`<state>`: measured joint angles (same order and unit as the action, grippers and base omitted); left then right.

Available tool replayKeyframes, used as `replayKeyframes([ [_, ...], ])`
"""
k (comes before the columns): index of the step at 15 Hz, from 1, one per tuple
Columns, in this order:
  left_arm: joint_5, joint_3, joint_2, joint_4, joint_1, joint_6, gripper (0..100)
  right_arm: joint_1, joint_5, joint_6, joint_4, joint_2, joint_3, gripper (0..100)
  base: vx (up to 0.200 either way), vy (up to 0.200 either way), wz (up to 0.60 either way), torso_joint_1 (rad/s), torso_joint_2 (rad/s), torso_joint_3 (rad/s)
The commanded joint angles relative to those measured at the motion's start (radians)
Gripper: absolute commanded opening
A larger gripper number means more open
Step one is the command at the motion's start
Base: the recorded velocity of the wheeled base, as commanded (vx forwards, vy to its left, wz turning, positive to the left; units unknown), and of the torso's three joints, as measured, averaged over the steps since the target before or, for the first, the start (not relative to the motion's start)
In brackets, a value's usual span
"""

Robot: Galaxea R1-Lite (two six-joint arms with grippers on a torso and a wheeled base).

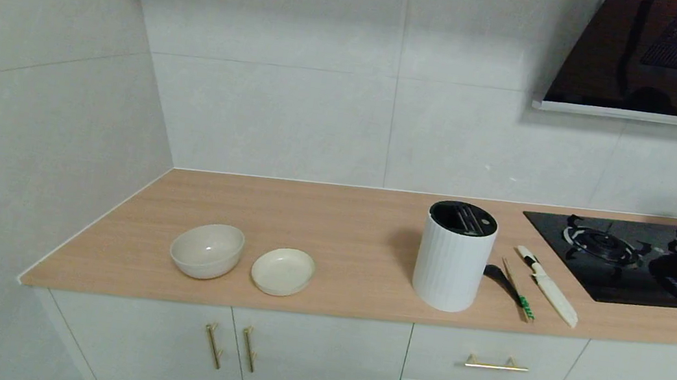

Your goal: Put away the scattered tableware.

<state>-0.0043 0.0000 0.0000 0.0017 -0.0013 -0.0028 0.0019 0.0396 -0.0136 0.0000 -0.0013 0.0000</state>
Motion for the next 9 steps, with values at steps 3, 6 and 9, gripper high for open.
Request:
replayKeyframes([
  [3,0.0,0.0,0.0,0.0,0.001,0.0,100,0.001,0.0,0.0,0.0,0.001,0.0,100,0.0,0.2,0.0,0.001,0.0,0.006],
  [6,0.0,0.0,0.0,0.0,0.001,0.0,100,0.001,0.0,0.0,0.0,0.001,0.0,100,0.0,0.2,0.0,0.004,0.0,-0.002],
  [9,0.0,0.0,0.0,0.001,0.001,0.0,100,0.001,0.0,0.0,0.0,0.001,0.0,100,0.0,0.2,0.0,0.001,0.01,0.007],
])
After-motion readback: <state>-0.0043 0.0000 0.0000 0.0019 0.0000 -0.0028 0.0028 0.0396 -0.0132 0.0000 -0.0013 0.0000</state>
